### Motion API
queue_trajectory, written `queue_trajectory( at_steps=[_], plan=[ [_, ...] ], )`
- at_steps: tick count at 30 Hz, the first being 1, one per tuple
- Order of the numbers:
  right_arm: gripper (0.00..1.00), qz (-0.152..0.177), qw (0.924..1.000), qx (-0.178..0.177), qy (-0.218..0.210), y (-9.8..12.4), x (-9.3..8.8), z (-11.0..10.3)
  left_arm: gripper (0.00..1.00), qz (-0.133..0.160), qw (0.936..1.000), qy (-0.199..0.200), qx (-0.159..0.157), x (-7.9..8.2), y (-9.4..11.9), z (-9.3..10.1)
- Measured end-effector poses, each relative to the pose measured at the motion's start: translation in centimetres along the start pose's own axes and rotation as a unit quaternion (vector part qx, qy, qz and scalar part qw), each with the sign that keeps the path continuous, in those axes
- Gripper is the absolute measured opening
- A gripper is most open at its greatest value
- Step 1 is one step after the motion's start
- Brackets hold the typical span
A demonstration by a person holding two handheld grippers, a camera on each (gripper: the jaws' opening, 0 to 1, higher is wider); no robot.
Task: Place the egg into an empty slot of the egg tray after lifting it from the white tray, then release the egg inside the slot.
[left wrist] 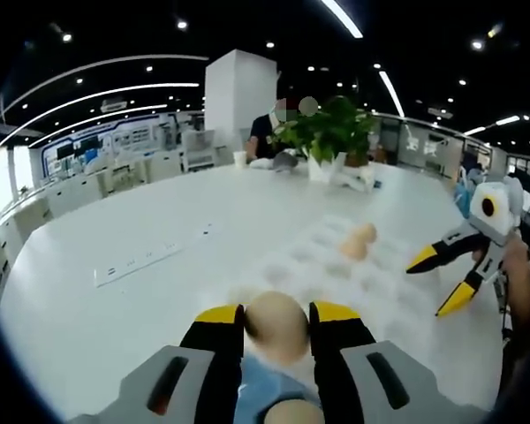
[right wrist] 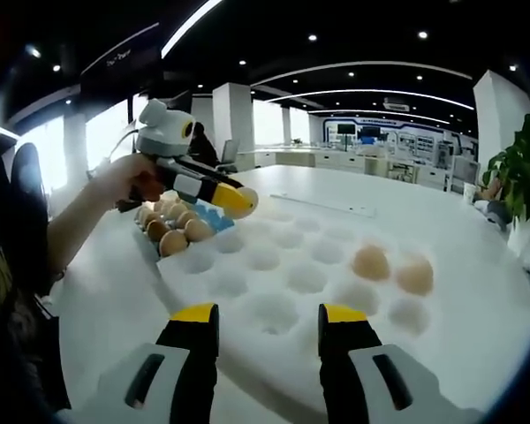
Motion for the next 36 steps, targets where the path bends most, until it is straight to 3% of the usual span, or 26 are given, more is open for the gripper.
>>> queue_trajectory(
  at_steps=[9,36],
  plan=[
    [0.47,-0.003,1.0,0.001,0.005,-0.2,0.1,-0.5,0.29,0.001,1.0,0.002,0.002,-0.7,1.0,0.5],
    [0.47,-0.01,0.9997,0.012,0.018,-1.4,0.7,-2.3,0.29,0.013,0.9994,0.018,0.027,-2.2,4.0,-1.7]
  ],
)
Point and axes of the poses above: the point that each gripper's makers call its tool centre point, and the gripper's own axes: y roughly backward along the fingers, z roughly to its right, x roughly out of its top, the point moved 7 cm from there along y, roughly backward along the fingers, and after that the axes turned 13 degrees about -x, right-handed, at the moved point
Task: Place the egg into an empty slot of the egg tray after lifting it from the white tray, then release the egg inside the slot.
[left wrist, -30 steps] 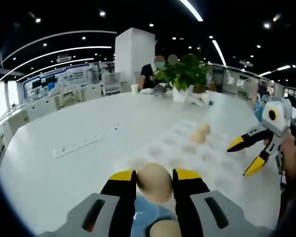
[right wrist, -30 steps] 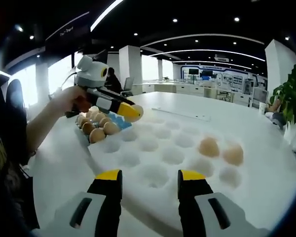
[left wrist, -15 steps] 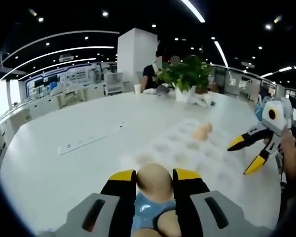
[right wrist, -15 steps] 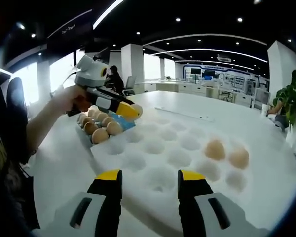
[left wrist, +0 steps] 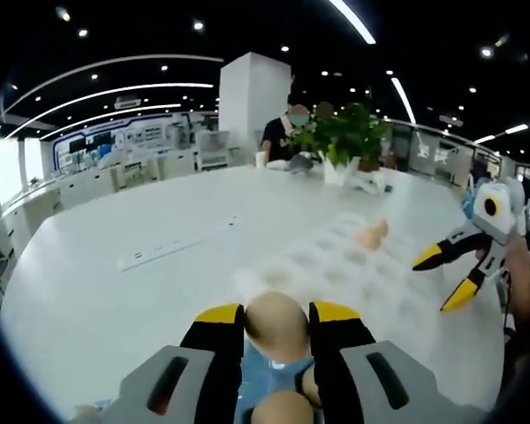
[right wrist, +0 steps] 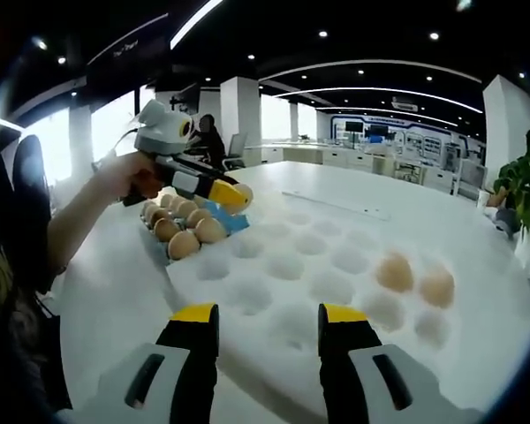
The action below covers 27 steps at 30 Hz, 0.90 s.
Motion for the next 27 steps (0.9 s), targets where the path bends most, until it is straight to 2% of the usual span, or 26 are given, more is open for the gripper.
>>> queue_trajectory(
  at_steps=[5,13,18,23,27],
  plan=[
    [0.47,-0.001,1.0,0.003,0.003,-0.2,0.2,-0.4,0.29,0.003,1.0,0.002,0.003,-0.1,0.5,-0.2],
    [0.47,-0.003,0.9999,0.008,0.009,-0.6,0.4,-1.1,0.29,0.018,0.9995,0.018,0.02,-0.3,2.1,-1.6],
    [0.47,-0.004,0.9999,0.012,0.011,-0.7,0.6,-1.5,0.29,0.018,0.9994,0.019,0.022,-0.7,2.6,-1.3],
    [0.47,-0.005,0.9998,0.012,0.015,-0.7,0.8,-1.7,0.29,0.022,0.9991,0.024,0.027,-0.6,3.2,-2.2],
    [0.47,-0.007,0.9998,0.011,0.019,-0.7,0.9,-1.9,0.29,0.026,0.9989,0.027,0.029,-0.8,3.8,-2.1]
  ],
)
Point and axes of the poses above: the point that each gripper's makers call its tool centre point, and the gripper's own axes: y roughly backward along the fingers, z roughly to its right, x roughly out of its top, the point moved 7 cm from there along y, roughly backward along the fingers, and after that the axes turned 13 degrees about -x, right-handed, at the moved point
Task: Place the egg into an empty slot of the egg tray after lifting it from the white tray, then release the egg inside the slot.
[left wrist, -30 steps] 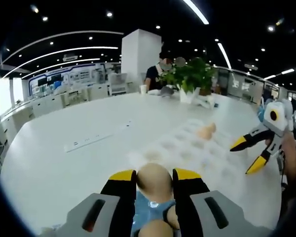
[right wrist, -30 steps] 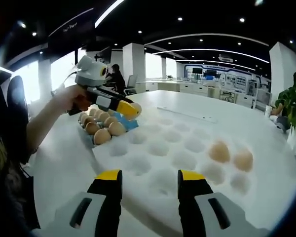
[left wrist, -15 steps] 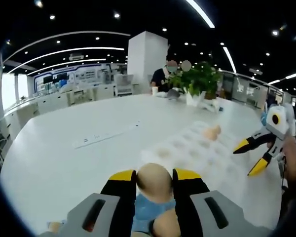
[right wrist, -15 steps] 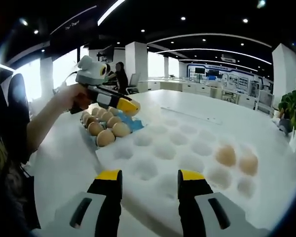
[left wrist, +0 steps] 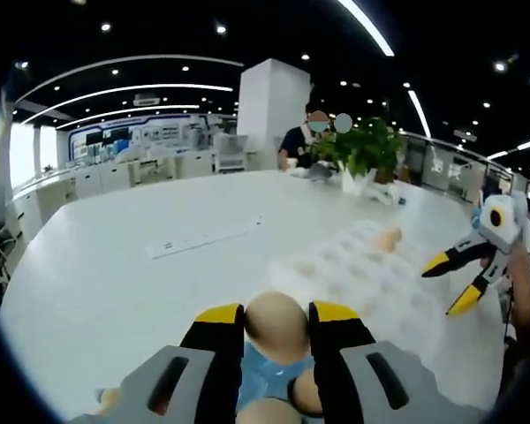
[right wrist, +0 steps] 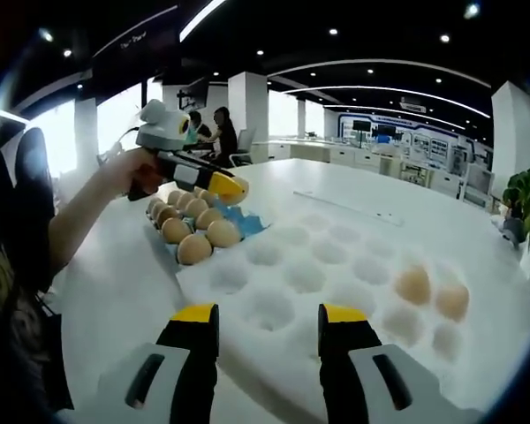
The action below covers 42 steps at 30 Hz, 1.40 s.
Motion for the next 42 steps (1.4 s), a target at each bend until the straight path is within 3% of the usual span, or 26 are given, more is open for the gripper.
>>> queue_trajectory(
  at_steps=[8,30,40,42],
  plan=[
    [0.47,-0.002,0.9999,0.004,0.01,-0.4,0.4,-0.6,0.29,0.004,1.0,0.003,0.002,-0.5,0.9,0.4],
    [0.47,-0.011,0.9997,0.011,0.021,-1.1,0.7,-1.8,0.29,-0.012,0.9996,0.011,0.024,-2.0,1.8,-3.2],
    [0.47,-0.013,0.9996,0.012,0.021,-1.2,0.7,-1.9,0.29,-0.03,0.9993,-0.008,0.023,-2.0,1.5,-3.5],
    [0.47,-0.014,0.9996,0.012,0.02,-1.2,0.5,-1.8,0.29,-0.03,0.9993,-0.008,0.022,-2.2,1.7,-2.7]
  ],
)
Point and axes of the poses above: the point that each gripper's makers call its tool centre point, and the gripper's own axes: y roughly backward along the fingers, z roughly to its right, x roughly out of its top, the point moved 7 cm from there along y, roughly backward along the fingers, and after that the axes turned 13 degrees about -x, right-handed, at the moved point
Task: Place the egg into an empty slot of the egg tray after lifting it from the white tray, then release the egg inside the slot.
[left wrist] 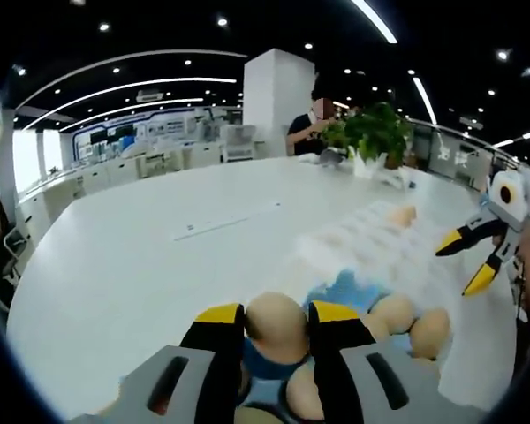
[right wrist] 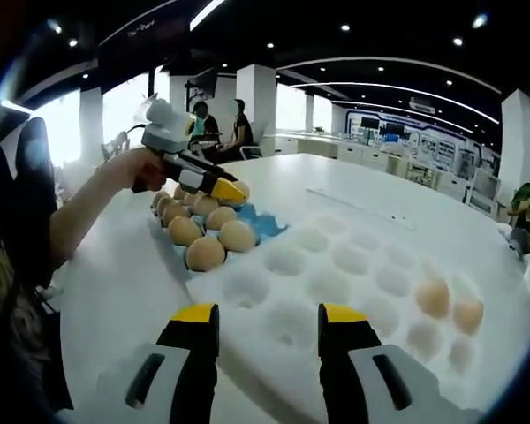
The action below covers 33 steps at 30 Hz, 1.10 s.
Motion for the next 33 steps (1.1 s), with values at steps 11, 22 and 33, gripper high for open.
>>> queue_trajectory(
  at_steps=[11,22,33],
  plan=[
    [0.47,0.003,1.0,0.0,-0.004,0.0,0.0,0.2,0.28,0.008,0.9999,0.014,-0.004,0.2,-0.1,0.6],
    [0.47,0.008,0.9999,-0.002,-0.01,0.4,-0.2,0.6,0.34,0.007,0.9997,-0.004,-0.023,0.2,0.0,2.7],
    [0.47,0.012,0.9997,-0.013,-0.018,0.9,-0.5,1.8,0.38,0.002,0.9984,-0.053,-0.02,1.6,-0.4,2.3]
  ],
)
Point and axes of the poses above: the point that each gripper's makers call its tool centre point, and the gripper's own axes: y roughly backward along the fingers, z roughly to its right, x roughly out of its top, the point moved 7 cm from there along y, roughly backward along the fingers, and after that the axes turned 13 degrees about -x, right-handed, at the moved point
